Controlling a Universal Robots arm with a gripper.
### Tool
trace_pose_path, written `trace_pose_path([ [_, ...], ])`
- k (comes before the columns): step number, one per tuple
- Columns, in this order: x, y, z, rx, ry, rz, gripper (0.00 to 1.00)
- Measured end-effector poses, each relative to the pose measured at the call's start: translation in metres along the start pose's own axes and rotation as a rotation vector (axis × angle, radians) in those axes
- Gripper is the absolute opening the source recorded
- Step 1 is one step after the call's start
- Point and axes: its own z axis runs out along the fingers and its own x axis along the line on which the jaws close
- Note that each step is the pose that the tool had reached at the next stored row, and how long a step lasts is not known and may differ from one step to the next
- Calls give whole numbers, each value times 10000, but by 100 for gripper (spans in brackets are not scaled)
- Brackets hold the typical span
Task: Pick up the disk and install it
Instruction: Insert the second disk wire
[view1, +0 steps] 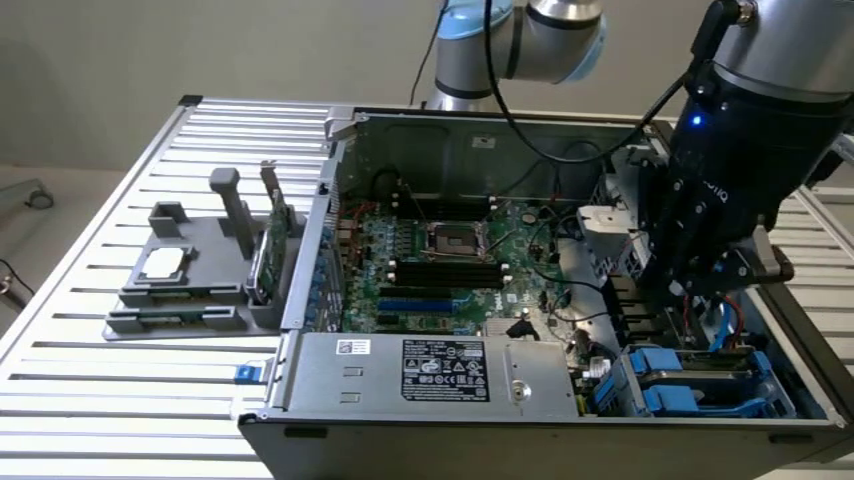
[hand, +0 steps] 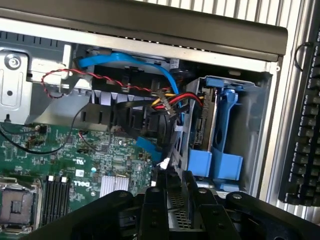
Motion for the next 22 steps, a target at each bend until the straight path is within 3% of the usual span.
trace_pose_path([
  [4,155,19,-30,-139,-46,10,27],
  [12,207,-21,-94,-556,-383,38,27],
  [14,210,-44,-95,-647,-560,39,27],
  [17,214,-71,-96,-828,-986,33,27],
  [19,219,-86,-97,-997,-1272,35,27],
  [21,228,-107,-98,-1143,-1467,41,27],
  [22,233,-123,-99,-1194,-1530,44,27],
])
